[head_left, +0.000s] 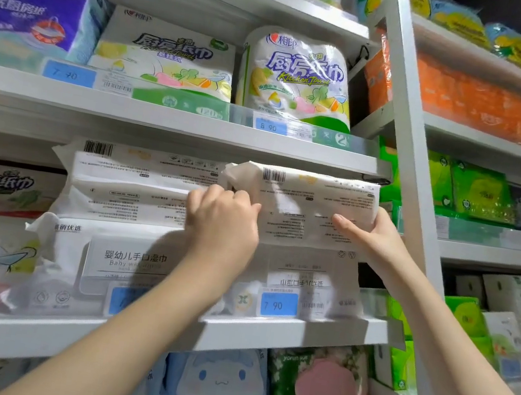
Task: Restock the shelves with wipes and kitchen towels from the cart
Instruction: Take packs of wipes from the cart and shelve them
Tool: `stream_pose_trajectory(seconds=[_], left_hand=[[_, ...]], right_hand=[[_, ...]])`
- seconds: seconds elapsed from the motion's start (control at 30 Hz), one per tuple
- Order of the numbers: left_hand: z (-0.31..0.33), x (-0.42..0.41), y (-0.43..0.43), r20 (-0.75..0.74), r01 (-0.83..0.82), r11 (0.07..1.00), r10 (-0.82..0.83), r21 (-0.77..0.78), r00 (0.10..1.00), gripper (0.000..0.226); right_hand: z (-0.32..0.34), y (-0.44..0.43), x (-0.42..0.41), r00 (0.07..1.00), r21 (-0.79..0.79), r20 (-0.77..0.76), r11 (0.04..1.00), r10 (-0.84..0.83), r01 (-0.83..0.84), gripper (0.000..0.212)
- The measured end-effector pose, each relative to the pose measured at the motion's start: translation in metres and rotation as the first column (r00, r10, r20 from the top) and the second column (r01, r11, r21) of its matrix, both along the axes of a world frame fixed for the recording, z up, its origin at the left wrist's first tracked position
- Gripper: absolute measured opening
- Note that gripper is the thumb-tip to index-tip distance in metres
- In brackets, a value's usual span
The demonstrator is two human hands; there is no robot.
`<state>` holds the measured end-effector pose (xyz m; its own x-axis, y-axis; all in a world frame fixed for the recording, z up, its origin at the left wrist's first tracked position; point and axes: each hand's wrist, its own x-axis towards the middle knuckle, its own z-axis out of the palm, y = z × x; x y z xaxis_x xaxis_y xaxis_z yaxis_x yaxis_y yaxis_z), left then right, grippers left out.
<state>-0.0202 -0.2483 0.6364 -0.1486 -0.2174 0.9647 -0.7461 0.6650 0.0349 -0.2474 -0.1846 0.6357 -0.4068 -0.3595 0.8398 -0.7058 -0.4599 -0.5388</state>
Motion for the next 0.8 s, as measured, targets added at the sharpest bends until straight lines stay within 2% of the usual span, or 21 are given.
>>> stream_pose_trajectory(seconds=[0.07, 0.17, 0.23, 0.4, 0.6, 0.8], left_hand=[[0.002, -0.012, 0.000, -0.045, 0.024, 1.000, -0.023, 0.017, 0.999, 0.035], [0.008, -0.018, -0.002, -0.063, 0.037, 0.996, -0.033, 0.075, 0.997, 0.038], [0.007, -0.019, -0.001, -0.059, 0.041, 0.997, -0.037, 0.069, 0.998, 0.034], [0.003, -0.020, -0.003, -0.017, 0.013, 1.000, -0.012, 0.019, 1.000, 0.038], [0.009, -0.023, -0.021, 0.002, -0.014, 1.000, 0.014, -0.013, 1.000, 0.038], [0.007, -0.026, -0.022, -0.017, -0.030, 0.994, 0.028, -0.102, 0.999, 0.054]], right_hand=[[0.003, 0.000, 0.002, 0.998, -0.012, -0.005, 0.998, -0.059, 0.059, 0.076], [0.006, -0.003, 0.004, 0.994, -0.024, 0.009, 0.994, -0.106, 0.106, 0.051], [0.007, -0.006, 0.004, 0.995, -0.007, 0.015, 0.995, -0.098, 0.098, 0.048], [0.004, -0.006, -0.003, 1.000, 0.086, -0.021, 0.996, -0.023, 0.025, 0.057], [0.004, -0.020, -0.003, 0.988, 0.122, -0.102, 0.984, -0.119, 0.131, 0.060], [0.000, -0.026, -0.004, 0.969, 0.173, -0.129, 0.957, -0.212, 0.232, 0.071]])
